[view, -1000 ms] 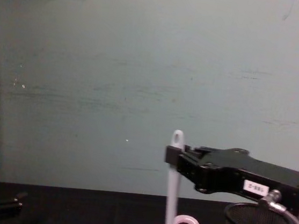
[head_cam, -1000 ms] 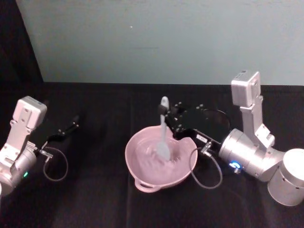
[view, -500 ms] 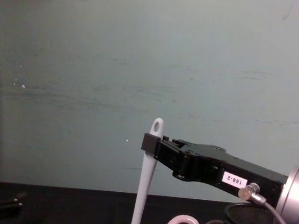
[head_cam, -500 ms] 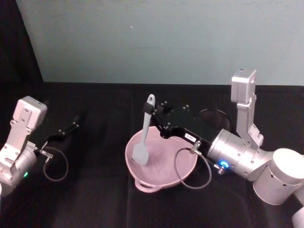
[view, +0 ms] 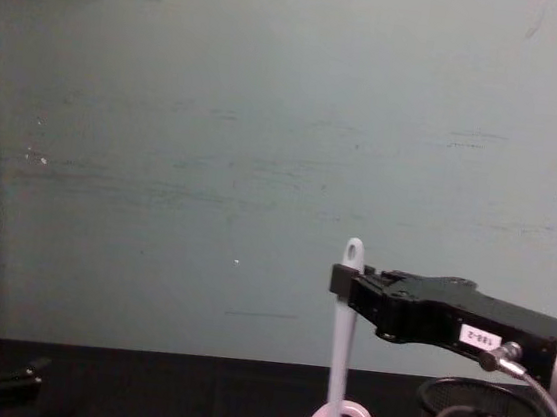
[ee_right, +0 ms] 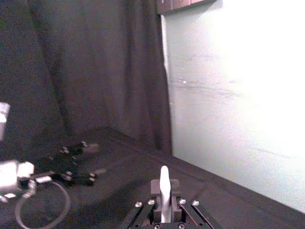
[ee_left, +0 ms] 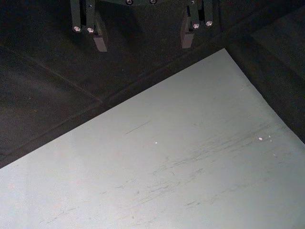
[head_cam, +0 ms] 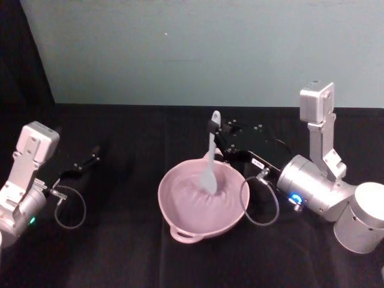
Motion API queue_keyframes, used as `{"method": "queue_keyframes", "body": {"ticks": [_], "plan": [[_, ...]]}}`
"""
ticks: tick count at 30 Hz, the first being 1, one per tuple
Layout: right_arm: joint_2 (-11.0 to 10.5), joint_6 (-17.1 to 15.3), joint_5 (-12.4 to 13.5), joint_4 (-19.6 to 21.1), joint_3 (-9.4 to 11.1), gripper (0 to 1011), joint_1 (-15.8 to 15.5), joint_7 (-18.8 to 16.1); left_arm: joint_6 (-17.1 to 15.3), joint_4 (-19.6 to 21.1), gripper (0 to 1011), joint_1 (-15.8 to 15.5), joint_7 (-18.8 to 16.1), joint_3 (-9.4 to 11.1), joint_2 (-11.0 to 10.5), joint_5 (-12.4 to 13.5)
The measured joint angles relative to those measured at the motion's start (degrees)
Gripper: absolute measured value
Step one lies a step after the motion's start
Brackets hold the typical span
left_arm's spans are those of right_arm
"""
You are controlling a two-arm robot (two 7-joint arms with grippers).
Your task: Use the one hand to pick up the spoon and stir the clear water in the bowl.
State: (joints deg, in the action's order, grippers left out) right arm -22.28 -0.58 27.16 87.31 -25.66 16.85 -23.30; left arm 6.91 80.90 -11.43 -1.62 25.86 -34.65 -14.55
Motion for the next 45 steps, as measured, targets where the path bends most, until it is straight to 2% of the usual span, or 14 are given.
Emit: {"method": "queue_keyframes", "body": {"ticks": [2, 3, 4, 7, 12, 16, 21, 25, 32, 38, 42, 45], "plan": [[-0.79, -0.12, -2.23, 1.40, 0.08, 123, -0.51, 1.49, 0.00, 0.00, 1005, 0.00, 0.00, 0.00, 0.00, 0.00], [-0.79, -0.12, -2.23, 1.40, 0.08, 122, -0.51, 1.49, 0.00, 0.00, 1005, 0.00, 0.00, 0.00, 0.00, 0.00], [-1.24, -0.36, -3.55, 2.21, 0.11, 123, -0.86, 2.14, 0.00, 0.00, 1005, 0.00, 0.00, 0.00, 0.00, 0.00], [-1.83, -0.83, -5.37, 3.72, 0.07, 123, -1.51, 2.82, 0.00, 0.00, 1005, 0.00, 0.00, 0.00, 0.00, 0.00], [-2.44, -1.63, -7.69, 5.75, -0.62, 123, -2.17, 2.81, 0.00, 0.00, 1005, 0.00, 0.00, 0.00, 0.00, 0.00], [-2.06, -2.01, -8.52, 6.54, -1.52, 122, -2.31, 1.08, 0.00, 0.00, 1005, 0.00, 0.00, 0.00, 0.00, 0.00], [-0.63, -1.73, -7.83, 6.25, -2.24, 123, -2.00, -1.43, 0.00, 0.00, 1005, 0.00, 0.00, 0.00, 0.00, 0.00], [1.04, -0.93, -5.61, 4.53, -2.39, 123, -1.44, -3.33, 0.00, 0.00, 1005, 0.00, 0.00, 0.00, 0.00, 0.00], [3.06, 0.12, -2.45, 1.05, -1.63, 122, -0.33, -4.21, 0.00, 0.00, 1005, 0.00, 0.00, 0.00, 0.00, 0.00], [3.97, 0.45, 0.29, -1.70, 0.42, 122, 0.03, -3.26, 0.00, 0.00, 1005, 0.00, 0.00, 0.00, 0.00, 0.00], [3.73, 0.43, 0.58, -1.80, 1.49, 123, -0.31, -1.80, 0.00, 0.00, 1005, 0.00, 0.00, 0.00, 0.00, 0.00], [2.70, 0.34, -0.02, -0.60, 2.56, 123, -1.09, -0.09, 0.00, 0.00, 1005, 0.00, 0.00, 0.00, 0.00, 0.00]]}}
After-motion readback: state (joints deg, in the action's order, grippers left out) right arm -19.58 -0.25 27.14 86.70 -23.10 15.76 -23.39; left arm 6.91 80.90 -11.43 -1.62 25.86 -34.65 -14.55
